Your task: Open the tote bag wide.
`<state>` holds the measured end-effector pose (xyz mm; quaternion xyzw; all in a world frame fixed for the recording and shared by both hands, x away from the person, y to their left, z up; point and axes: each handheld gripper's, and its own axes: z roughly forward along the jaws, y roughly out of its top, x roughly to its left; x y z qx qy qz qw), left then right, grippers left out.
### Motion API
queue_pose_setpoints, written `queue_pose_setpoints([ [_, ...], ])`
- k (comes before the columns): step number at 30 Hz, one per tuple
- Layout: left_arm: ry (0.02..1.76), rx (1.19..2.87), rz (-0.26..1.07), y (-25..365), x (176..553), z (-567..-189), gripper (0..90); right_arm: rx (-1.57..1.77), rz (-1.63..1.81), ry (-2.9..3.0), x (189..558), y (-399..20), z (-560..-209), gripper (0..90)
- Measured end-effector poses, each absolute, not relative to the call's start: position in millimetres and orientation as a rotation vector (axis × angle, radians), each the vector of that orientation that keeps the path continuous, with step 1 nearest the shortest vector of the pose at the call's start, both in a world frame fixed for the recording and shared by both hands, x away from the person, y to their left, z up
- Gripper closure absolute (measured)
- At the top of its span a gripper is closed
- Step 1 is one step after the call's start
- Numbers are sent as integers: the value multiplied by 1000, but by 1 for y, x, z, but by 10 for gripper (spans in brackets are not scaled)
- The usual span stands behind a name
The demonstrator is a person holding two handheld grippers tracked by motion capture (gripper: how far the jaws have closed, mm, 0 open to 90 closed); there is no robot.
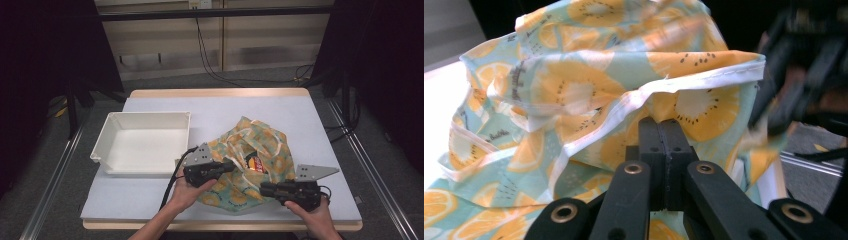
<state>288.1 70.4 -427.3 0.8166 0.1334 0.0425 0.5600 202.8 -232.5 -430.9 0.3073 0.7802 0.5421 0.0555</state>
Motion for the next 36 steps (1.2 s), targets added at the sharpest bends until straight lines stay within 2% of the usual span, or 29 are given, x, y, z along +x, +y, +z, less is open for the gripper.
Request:
queue_pose_setpoints([
  [2, 305, 1927, 97, 70, 285, -428, 900, 939, 1659, 2298, 206, -239, -415, 656],
  [4, 285, 1950, 83, 73, 281, -431, 900, 925, 1657, 2263, 211, -243, -402, 627],
  [5, 285, 1950, 83, 73, 281, -431, 900, 926, 1639, 2222, 220, -246, -388, 572],
  [8, 281, 1967, 69, 75, 276, -434, 900, 928, 1620, 2194, 233, -249, -377, 544],
  [9, 272, 1974, 59, 76, 275, -437, 900, 929, 1589, 2186, 248, -250, -368, 516],
  [11, 271, 1981, 59, 77, 274, -437, 900, 927, 1561, 2180, 255, -250, -365, 511],
  [14, 270, 1994, 57, 81, 271, -439, 900, 986, 1488, 2230, 282, -252, -366, 438],
  [17, 279, 2004, 58, 89, 270, -441, 900, 1073, 1353, 2273, 309, -255, -385, 355],
  [18, 279, 2004, 58, 89, 270, -441, 900, 1073, 1353, 2273, 309, -255, -385, 355],
  [19, 275, 2007, 58, 92, 270, -441, 900, 1102, 1326, 2319, 314, -255, -395, 412],
  [20, 280, 2012, 62, 94, 271, -441, 900, 1102, 1326, 2319, 314, -255, -395, 412],
  [21, 289, 2000, 58, 96, 271, -442, 900, 1079, 1360, 2351, 309, -252, -401, 745],
  [22, 292, 2006, 64, 100, 271, -441, 900, 1079, 1360, 2351, 309, -252, -401, 745],
  [23, 301, 2003, 63, 103, 270, -441, 900, 1032, 1439, 2349, 296, -249, -400, 888],
  [24, 307, 2003, 73, 106, 270, -441, 900, 1032, 1439, 2349, 296, -249, -400, 888],
  [27, 338, 1995, 89, 124, 268, -440, 900, 920, 1587, 2330, 260, -247, -390, 900],
  [31, 372, 1997, 99, 138, 266, -442, 900, 875, 1645, 2316, 233, -250, -389, 900],
  [33, 392, 2016, 97, 149, 264, -447, 900, 872, 1658, 2329, 214, -258, -400, 900],
  [36, 404, 2039, 101, 155, 262, -452, 900, 889, 1667, 2341, 203, -262, -412, 900],
])
